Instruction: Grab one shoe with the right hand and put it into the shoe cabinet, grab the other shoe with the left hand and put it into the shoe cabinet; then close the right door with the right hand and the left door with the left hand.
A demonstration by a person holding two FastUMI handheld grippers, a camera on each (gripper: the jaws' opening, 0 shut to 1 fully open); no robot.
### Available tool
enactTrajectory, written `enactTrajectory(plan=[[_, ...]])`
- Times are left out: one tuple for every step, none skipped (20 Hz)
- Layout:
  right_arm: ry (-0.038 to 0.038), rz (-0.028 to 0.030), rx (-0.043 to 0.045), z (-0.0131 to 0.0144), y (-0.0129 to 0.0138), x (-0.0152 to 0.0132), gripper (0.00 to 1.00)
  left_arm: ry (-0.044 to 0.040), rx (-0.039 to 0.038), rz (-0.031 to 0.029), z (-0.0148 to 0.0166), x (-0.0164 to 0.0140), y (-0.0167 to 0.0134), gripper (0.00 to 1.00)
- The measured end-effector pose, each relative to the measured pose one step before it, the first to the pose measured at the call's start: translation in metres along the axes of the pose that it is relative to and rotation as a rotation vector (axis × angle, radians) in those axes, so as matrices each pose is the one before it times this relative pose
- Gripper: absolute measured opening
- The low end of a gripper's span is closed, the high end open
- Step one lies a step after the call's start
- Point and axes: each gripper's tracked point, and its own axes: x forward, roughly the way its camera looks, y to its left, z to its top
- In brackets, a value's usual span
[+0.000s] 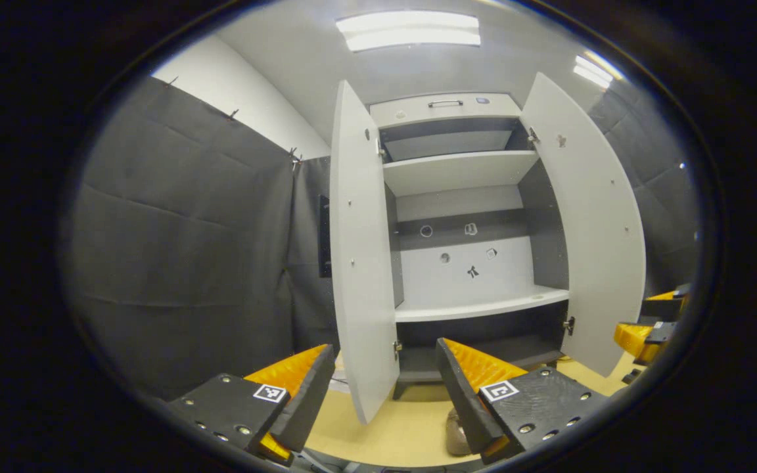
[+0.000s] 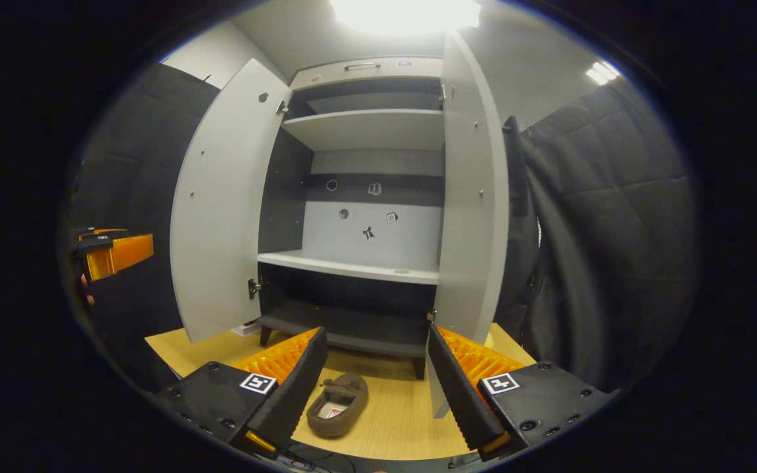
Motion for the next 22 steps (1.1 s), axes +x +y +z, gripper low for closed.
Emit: enactTrajectory(plan=[[0.02466, 0.0157, 0.00586, -0.00778, 0.00573, 0.0061, 0.98, 0.00237, -0.00238, 0.00511, -0.00475, 0.00057, 0.00607, 0.9], [0.03092, 0.0143, 0.00522, -0.00989, 0.00701, 0.00545, 0.98, 0.00555, -0.00169, 0.00412, -0.00424, 0.00225, 0.00521, 0.9], [0.03264, 0.00603, -0.00513, -0.00989, 0.00539, 0.0072, 0.98, 0.01021, 0.00082, 0.0048, -0.0045, 0.00427, 0.00267, 0.9], [0.02743, 0.01045, -0.0099, -0.00694, 0.00845, 0.00806, 0.98, 0.00522, 0.00326, 0.00754, -0.00229, 0.00529, 0.00371, 0.9], [0.01597, 0.01645, -0.00766, -0.00375, 0.00859, 0.00826, 0.98, 0.00105, 0.00272, 0.00905, -0.00132, 0.00573, 0.00576, 0.9], [0.0133, 0.01519, -0.0078, -0.00361, 0.00805, 0.00973, 0.98, 0.00171, 0.00133, 0.0077, -0.0012, 0.00365, 0.00557, 0.9], [0.02198, 0.01579, -0.00648, -0.00542, 0.00718, 0.00957, 0.98, 0.00541, 0.00135, 0.00654, -0.00358, 0.00268, 0.00446, 0.9], [0.02354, 0.01382, 0.00191, -0.00728, 0.00615, 0.00925, 0.98, 0.00616, 0.00228, 0.00598, -0.0034, 0.00408, 0.00435, 0.9], [0.03067, 0.01159, 0.00639, -0.00778, 0.00483, 0.00825, 0.98, 0.00419, 0.00292, 0.00589, -0.00385, 0.00434, 0.00417, 0.9], [0.03779, 0.00706, 0.00741, -0.0098, 0.00408, 0.00879, 0.98, 0.00485, 0.00332, 0.00732, -0.00315, 0.00251, 0.00376, 0.9], [0.03908, 0.00553, 0.0087, -0.00857, 0.00362, 0.00846, 0.97, 0.00575, 0.00085, 0.00298, -0.00298, 0.00224, 0.00352, 0.9], [0.03665, 0.00531, 0.00506, -0.00829, 0.00468, 0.0089, 0.98, 0.00485, -0.00145, 0.00263, -0.00263, 0.00215, 0.0032, 0.9], [0.03328, 0.00583, -0.00096, -0.00645, 0.0023, 0.00748, 0.98, 0.00419, -0.00282, 0.005, -0.00292, 0.00359, 0.00414, 0.96], [0.02967, 0.00472, -0.00351, -0.00765, 0.00192, 0.00642, 0.98, 0.00369, -0.00303, 0.0064, -0.00319, 0.00142, 0.0045, 0.96], [0.0341, 0.00902, -0.00523, -0.00798, 0.003, 0.00874, 0.98, 0.00372, -0.00169, 0.0083, -0.0016, 0.00187, 0.00436, 0.96], [0.03924, 0.01048, -0.00403, -0.00856, 0.00367, 0.00591, 0.98, 0.00442, -0.00274, 0.00404, -0.00157, 0.00178, 0.00352, 0.9], [0.03766, 0.00845, 0.00149, -0.00842, 0.00253, 0.0099, 0.98, 0.00456, -0.00353, 0.00119, -0.00282, 0.00137, 0.00243, 0.9], [0.03642, 0.0078, 0.00277, -0.00716, 0.00323, 0.0076, 0.93, 0.00522, 0.00071, 0.00277, -0.00154, 0.00089, 0.00284, 0.96], [0.02674, 0.00819, 0.00246, -0.00457, 0.00278, 0.0072, 0.96, 0.00222, 0.00526, 0.00646, -0.00112, -0.00026, 0.0032, 0.96], [0.02089, 0.00505, 0.00083, -0.00366, 0.00216, 0.00644, 0.95, 0.00064, 0.00736, 0.0074, -0.0008, 0.00034, 0.00423, 0.96], [0.02078, 0.00369, -0.00104, -0.00229, 0.00148, 0.00616, 0.95, 0.00141, 0.00547, 0.00514, -0.00109, 0.00085, 0.00252, 0.9], [0.01851, 0.00161, 0.00159, -0.00328, 0.00042, 0.00758, 0.88, 0.00303, 0.00151, 0.00244, -0.00023, -0.00015, 0.00182, 0.9]])
